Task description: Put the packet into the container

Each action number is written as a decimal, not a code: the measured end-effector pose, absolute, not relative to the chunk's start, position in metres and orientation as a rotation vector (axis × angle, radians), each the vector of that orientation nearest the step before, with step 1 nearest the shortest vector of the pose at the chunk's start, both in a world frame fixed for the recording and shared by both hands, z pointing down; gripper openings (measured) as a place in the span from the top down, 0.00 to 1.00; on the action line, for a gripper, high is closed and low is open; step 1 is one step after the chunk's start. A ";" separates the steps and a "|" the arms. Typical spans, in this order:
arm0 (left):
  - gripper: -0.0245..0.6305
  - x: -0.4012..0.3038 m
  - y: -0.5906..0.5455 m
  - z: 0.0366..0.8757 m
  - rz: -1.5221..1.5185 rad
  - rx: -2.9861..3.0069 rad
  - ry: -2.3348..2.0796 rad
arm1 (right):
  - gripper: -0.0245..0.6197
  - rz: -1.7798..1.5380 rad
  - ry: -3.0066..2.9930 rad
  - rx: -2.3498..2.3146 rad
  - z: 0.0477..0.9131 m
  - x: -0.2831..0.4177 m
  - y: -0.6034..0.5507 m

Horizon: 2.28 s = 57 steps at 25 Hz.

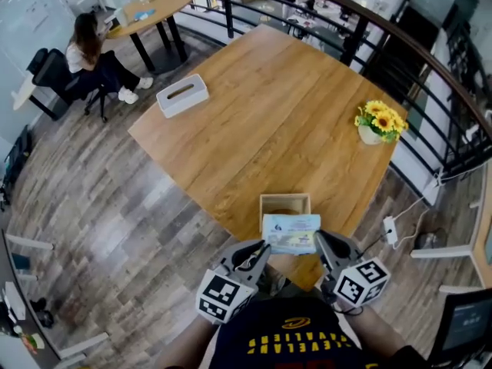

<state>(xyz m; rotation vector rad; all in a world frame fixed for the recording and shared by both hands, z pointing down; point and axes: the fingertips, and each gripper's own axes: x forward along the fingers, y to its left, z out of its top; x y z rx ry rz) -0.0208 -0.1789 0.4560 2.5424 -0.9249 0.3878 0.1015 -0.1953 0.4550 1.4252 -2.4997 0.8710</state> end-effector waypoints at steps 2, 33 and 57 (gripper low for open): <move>0.90 -0.021 -0.185 0.458 0.399 2.552 -0.903 | 0.94 0.857 -2.483 1.440 0.456 0.101 -0.202; 0.90 0.005 -0.233 0.541 0.723 2.647 -0.982 | 0.94 0.702 -2.430 1.321 0.533 0.116 -0.266; 0.90 0.010 -0.230 0.599 1.105 2.691 -0.901 | 0.94 0.514 -2.305 1.223 0.592 0.116 -0.264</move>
